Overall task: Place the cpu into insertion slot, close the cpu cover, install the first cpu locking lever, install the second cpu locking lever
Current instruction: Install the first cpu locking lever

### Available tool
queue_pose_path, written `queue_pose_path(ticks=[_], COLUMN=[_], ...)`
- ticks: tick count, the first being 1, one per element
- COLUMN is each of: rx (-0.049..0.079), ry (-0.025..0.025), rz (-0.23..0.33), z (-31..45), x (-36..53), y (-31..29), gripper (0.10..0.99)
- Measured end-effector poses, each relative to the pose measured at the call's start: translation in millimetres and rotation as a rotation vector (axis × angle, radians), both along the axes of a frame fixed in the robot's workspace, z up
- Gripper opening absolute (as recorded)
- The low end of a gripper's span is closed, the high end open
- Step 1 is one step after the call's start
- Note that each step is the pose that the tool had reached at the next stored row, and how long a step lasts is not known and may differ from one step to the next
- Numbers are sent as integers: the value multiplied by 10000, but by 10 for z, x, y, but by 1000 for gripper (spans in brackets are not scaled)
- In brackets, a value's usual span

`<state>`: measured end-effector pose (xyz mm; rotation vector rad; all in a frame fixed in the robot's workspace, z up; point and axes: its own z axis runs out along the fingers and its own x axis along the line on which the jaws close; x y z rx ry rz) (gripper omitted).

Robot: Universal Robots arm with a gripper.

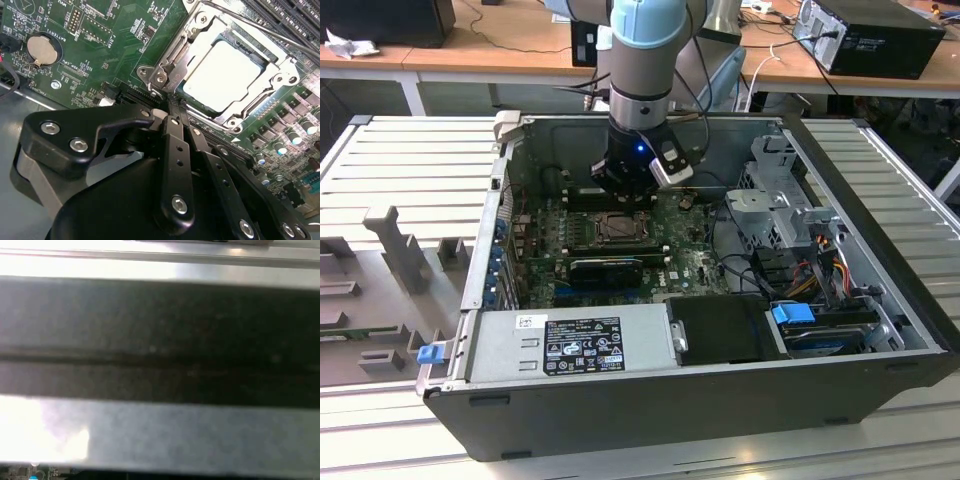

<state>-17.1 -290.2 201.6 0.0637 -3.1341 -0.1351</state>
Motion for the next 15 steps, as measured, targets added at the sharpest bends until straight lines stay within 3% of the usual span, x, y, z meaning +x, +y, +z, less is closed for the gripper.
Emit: queue_pose_path(ticks=[10, 13, 15], rx=[113, 112, 114], ry=[-2, -2, -4], rz=[1, 0, 0], z=[5, 127, 138], x=[0, 0, 1], y=[7, 7, 7], gripper=[106, 106, 106])
